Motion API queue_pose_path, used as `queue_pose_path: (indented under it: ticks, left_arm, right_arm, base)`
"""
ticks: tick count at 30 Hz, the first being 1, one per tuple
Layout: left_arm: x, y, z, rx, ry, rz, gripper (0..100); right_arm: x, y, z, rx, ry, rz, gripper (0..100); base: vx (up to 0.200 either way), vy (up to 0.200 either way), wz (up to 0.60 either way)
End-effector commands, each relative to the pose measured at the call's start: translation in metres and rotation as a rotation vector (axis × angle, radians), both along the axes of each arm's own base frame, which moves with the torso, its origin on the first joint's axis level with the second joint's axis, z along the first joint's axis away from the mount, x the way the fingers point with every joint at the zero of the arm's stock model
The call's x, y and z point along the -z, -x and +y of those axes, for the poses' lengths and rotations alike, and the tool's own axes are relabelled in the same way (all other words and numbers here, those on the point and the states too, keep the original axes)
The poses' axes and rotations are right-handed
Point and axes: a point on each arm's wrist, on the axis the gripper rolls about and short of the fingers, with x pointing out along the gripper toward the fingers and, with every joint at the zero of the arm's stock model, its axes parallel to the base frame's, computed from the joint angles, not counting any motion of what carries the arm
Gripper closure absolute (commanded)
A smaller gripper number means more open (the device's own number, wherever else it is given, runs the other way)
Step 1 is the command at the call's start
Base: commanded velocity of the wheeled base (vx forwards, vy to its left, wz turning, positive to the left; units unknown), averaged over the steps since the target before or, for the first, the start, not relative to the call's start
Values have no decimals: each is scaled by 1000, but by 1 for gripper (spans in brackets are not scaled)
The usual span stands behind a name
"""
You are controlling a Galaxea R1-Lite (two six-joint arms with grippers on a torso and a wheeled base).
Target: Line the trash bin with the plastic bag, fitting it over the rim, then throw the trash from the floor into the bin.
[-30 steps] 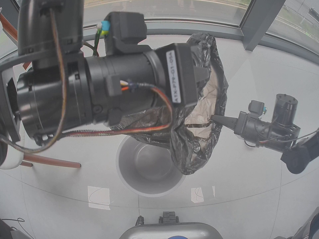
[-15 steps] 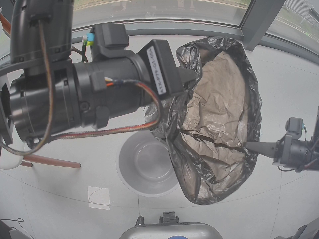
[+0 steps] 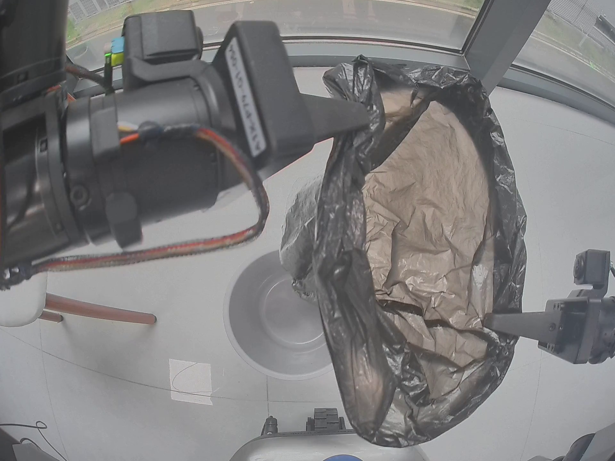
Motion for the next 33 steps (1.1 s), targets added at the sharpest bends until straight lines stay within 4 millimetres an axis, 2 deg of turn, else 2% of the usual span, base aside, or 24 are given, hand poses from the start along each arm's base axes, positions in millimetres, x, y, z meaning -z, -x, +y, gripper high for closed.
queue_pose_path:
  ticks: [1,9,17,21,26,33]
  left_arm:
    - [5,12,10,18,-9,9,100]
    - [34,12,10,19,-83,68,100]
    - [70,9,14,-8,-185,133,100]
    - [90,2,27,-65,-241,171,100]
    - [109,-2,52,-134,-329,155,100]
    - [128,-6,73,-211,-378,199,100]
  right_arm:
    - [8,12,1,-53,6,13,100]
    - [20,17,6,-112,32,62,100]
    - [36,-6,18,-102,96,107,100]
    - [51,-28,25,-82,144,68,100]
    - [61,-44,31,-67,155,61,100]
    - [76,-65,37,-42,155,57,100]
  base:
    - [0,0,0]
    - [0,0,0]
    - [0,0,0]
    - [0,0,0]
    - [0,0,0]
    - [0,0,0]
